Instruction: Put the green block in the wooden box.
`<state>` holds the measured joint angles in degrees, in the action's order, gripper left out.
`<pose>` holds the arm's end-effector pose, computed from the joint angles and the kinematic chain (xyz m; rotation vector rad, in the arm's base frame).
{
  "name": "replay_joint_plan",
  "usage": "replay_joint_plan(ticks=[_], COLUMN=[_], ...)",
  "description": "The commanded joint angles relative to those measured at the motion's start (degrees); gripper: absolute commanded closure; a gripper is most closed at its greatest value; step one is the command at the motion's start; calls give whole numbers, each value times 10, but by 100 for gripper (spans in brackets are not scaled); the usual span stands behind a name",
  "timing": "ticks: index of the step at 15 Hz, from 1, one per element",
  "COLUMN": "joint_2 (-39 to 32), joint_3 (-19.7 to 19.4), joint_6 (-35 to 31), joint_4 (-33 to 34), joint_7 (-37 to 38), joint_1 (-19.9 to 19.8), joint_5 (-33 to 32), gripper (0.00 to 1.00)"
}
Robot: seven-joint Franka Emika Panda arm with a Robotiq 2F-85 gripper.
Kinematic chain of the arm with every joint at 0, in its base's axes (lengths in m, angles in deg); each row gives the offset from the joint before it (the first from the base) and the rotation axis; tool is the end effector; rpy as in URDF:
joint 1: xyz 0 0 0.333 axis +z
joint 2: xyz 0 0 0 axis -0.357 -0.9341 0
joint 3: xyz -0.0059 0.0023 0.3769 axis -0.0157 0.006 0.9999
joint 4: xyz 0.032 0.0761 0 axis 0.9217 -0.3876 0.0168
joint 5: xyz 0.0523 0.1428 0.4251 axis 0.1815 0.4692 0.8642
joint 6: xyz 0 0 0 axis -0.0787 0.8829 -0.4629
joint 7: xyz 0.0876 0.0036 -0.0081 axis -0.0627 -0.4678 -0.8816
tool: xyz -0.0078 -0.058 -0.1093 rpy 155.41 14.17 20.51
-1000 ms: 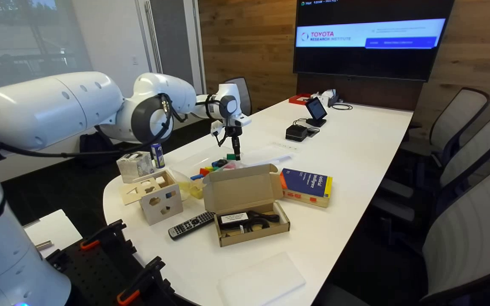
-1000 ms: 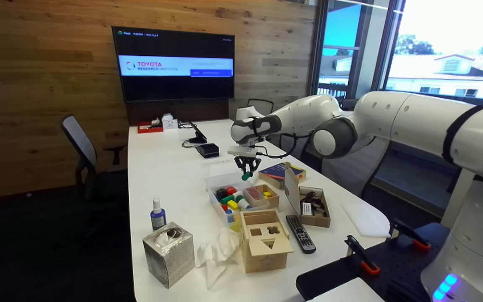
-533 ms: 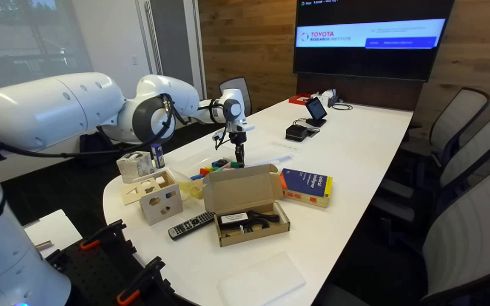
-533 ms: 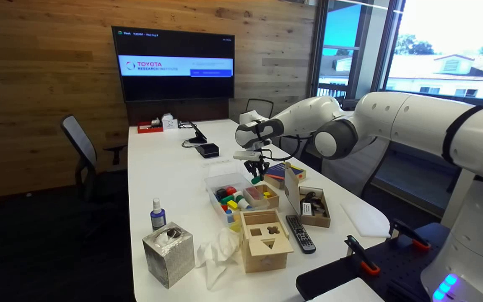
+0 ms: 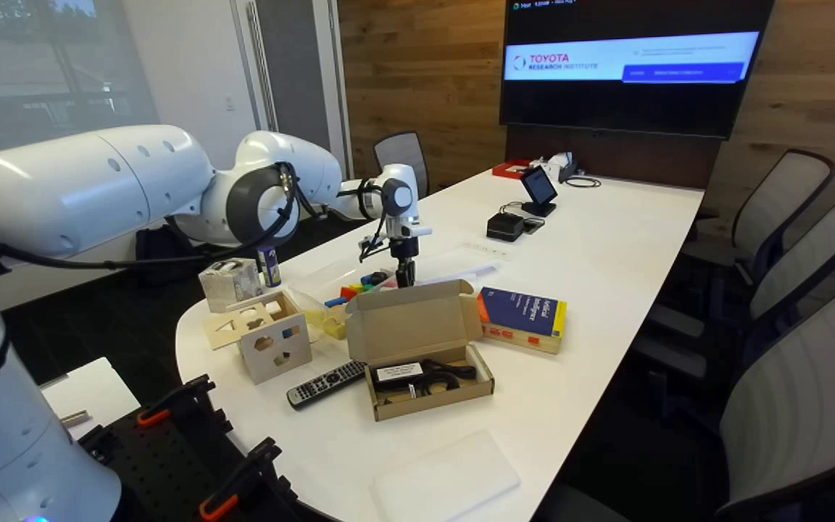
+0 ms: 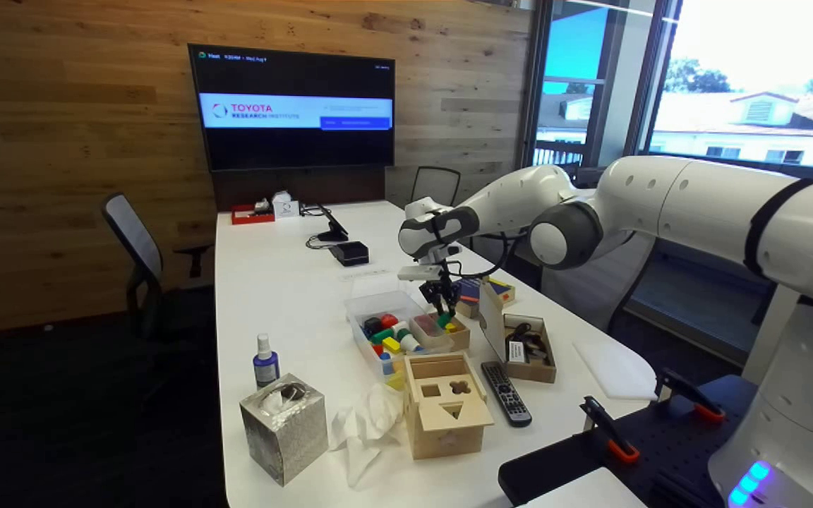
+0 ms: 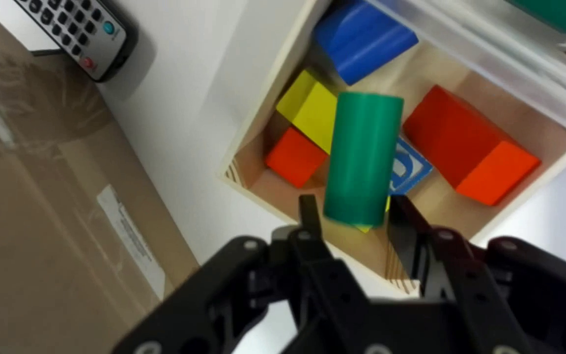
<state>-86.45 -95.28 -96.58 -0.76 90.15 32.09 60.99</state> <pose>0.8681 0.1155 0.0199 2.4793 -1.4022 -0.0719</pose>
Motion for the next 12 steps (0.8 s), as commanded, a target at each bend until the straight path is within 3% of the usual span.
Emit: replay_joint_plan(ticks=[1,5,10,12], joint_2=[0,1,7,39], joint_3=[27,71,105,117], joint_6=[-32,-87,-14,-3], joint_4=[3,29,123,109], joint_7=[-28,-122,-288,-341], joint_1=[-5,-11,-17,-19], joint_5=[6,32,60,72], gripper=[27,0,0,0])
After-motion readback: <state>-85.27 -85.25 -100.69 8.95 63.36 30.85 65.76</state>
